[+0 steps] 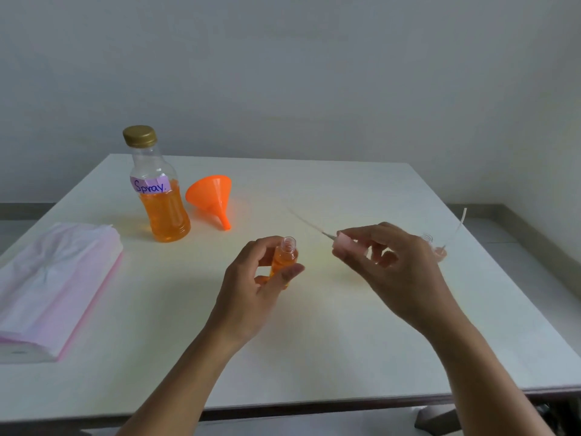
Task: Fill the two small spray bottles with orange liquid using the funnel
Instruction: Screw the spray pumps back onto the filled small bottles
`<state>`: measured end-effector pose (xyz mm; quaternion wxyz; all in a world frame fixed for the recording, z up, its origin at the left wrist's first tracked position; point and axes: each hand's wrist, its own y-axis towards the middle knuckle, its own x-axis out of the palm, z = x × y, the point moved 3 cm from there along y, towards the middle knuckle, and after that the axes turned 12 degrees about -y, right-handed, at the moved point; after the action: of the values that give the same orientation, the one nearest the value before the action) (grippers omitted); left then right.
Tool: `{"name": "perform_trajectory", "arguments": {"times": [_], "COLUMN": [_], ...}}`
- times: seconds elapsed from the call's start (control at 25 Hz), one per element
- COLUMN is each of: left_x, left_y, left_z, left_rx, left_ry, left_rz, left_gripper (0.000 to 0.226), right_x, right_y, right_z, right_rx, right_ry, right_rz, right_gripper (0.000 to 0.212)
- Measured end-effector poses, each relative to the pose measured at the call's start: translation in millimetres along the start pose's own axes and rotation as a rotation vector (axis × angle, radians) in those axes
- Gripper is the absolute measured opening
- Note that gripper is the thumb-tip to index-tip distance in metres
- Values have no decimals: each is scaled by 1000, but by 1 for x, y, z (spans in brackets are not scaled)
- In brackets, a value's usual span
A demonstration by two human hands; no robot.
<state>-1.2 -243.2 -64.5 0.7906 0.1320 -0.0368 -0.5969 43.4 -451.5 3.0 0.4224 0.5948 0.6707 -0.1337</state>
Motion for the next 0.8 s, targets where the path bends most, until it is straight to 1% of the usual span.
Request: {"name": "perform_trajectory", "arguments": {"times": [0.08, 0.2, 0.36, 0.56, 0.64, 0.8], "left_x": [-1, -4, -3, 2, 5, 9], "left_y": [2, 6, 9, 10, 8, 3], "left_z": [-2, -6, -6, -5, -4, 3], "left_rx": [3, -3, 6, 26, 21, -1], "left_ry": [2, -12, 16, 67, 81, 92], "left_rz": [-1, -9, -42, -105, -131, -185], "left_gripper": [47, 46, 42, 36, 34, 31], "right_x": [-6, -9, -10, -12, -8, 9], "right_y": [2, 5, 7, 7, 7, 7], "right_z": [-1, 2, 5, -5, -14, -28], "right_rx": [-47, -104, -164, -268, -329, -368], "right_ry": [-29, -75, -172, -194, -205, -262], "right_rz": [12, 22, 77, 100, 50, -144], "right_gripper": [24, 22, 27, 27, 29, 33]}}
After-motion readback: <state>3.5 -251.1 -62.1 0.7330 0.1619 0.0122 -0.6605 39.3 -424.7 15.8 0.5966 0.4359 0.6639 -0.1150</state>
